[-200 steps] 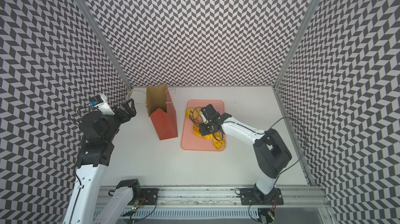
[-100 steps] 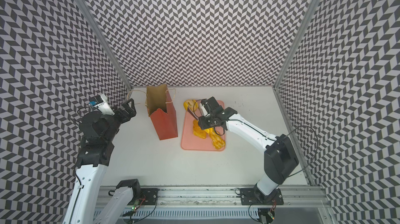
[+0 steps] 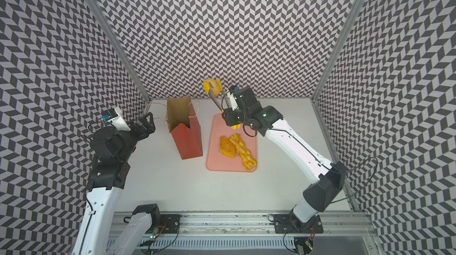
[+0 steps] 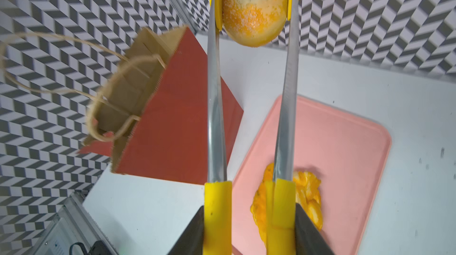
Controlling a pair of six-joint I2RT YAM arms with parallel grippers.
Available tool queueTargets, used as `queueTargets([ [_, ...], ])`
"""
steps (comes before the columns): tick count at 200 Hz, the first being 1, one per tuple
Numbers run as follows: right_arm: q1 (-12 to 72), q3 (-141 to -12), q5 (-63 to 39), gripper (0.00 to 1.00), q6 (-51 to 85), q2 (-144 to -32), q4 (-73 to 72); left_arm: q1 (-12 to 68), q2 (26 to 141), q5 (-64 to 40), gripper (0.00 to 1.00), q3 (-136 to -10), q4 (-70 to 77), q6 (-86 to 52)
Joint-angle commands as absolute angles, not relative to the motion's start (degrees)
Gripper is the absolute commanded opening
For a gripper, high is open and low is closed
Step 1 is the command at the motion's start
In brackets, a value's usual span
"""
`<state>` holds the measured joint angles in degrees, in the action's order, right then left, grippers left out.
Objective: Pack bread into a paper bag
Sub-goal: Place the fake bread in the paper bag.
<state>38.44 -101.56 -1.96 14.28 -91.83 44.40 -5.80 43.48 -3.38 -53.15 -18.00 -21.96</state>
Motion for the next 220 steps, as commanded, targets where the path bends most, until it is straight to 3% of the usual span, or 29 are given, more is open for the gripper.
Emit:
queueTargets([
  [1,38.4,-104.8,-3.75,0.3,11.09,-90.13,42.42,-6.48,42.96,-4.38,0.98,-52.68,-16.44,-21.71],
  [155,39.82,-103.85,-27.4,0.29,3.32,-86.4,39.93,-7.15,43.07,-5.14,0.98,-52.4,-16.08,-21.96],
  [220,41.26,-99.59,-29.83,0.28,2.89,-88.51,38.0,-7.2,42.96,-5.19,0.98,-52.38,-16.09,-21.89],
])
